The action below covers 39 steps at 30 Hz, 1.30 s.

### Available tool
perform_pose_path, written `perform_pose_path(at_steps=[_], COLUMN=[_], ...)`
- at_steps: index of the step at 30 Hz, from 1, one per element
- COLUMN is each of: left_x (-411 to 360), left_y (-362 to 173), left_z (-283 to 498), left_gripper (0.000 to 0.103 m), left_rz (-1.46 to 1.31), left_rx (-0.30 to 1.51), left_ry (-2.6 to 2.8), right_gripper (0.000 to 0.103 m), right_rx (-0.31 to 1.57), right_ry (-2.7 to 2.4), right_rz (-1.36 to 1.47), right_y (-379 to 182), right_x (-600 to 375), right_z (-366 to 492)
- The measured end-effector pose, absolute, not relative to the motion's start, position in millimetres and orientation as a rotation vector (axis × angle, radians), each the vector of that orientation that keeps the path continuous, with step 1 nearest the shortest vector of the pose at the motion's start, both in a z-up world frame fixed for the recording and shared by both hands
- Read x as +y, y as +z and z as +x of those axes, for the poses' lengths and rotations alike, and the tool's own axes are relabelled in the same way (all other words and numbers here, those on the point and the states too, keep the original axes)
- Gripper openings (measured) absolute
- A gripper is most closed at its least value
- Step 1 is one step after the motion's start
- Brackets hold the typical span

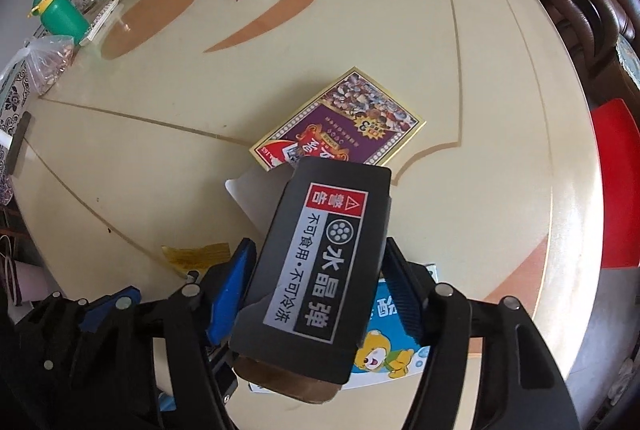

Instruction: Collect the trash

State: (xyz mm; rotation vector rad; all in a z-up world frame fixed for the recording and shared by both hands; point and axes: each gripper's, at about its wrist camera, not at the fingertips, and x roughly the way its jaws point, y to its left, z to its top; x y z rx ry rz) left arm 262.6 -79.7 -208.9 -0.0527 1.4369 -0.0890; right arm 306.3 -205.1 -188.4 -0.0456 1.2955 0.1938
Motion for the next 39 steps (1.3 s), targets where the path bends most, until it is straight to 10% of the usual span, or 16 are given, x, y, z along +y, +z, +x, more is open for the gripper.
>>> perform_pose_path(at_steps=[5, 13, 39], left_x=[-91.1, -103.6, -68.1], left_y=[-206.8, -205.2, -165.5], left_z=[262.4, 261.9, 235.4], left_gripper=[0.067, 0.022, 0.021], left_rz=[-0.066, -0.112, -0.072], left_rx=[1.428, 1.426, 1.276], left_ry=[-0.074, -0.127, -0.229], right_gripper=[0.06, 0.056, 0.054], right_rx=[1.295, 1.275, 1.131], right_ry=[0.195, 0.197, 0.168], right_rz=[-0.021, -0.038, 0.007], right_y=[-188.6, -186.5, -144.0], right_x=[-210.4, -208.1, -225.6], right_z=[306.6, 304.5, 283.6])
